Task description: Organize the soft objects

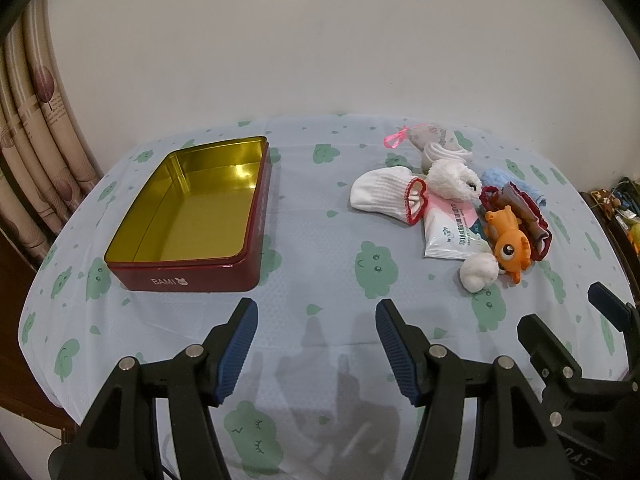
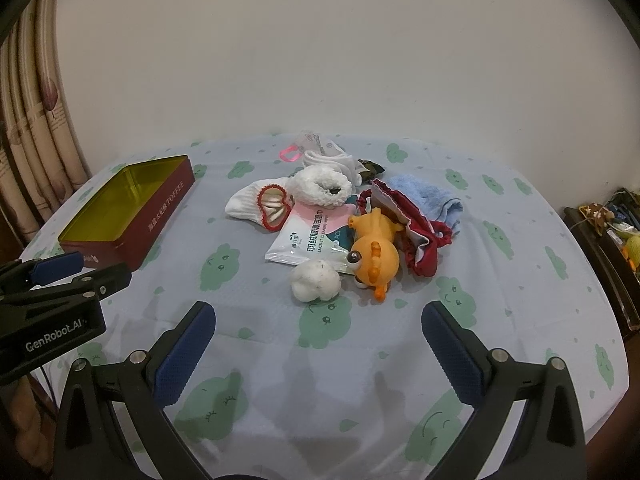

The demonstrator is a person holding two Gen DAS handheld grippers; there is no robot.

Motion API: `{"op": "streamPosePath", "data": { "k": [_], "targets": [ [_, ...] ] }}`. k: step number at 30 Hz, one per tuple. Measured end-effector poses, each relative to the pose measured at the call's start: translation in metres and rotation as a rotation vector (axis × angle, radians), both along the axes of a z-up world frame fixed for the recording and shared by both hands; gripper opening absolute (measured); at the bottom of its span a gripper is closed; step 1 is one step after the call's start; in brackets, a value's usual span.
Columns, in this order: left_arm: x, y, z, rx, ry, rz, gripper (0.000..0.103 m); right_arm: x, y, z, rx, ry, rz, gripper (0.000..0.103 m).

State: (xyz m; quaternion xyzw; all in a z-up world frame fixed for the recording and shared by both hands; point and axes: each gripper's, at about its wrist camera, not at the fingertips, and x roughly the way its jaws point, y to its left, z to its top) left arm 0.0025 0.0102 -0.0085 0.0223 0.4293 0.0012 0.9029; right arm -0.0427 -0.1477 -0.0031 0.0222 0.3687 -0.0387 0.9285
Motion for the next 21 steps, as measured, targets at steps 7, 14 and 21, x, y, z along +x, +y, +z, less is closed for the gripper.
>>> {"op": "streamPosePath", "data": {
  "k": [7,14,21],
  "targets": [
    [0.001,0.003,-0.002,0.000,0.005,0.003,0.063,0.000,-0.001,0.000,0.008,-0.002,-0.003,0.102],
    [0.002,0.003,-0.004,0.001,0.010,0.007,0.063,0.001,-0.007,0.005,0.019,-0.024,-0.016,0.102],
    [0.004,0.004,-0.007,0.008,0.016,0.010,0.063,0.008,-0.040,0.017,0.032,-0.044,-0.046,0.098]
  ]
}}
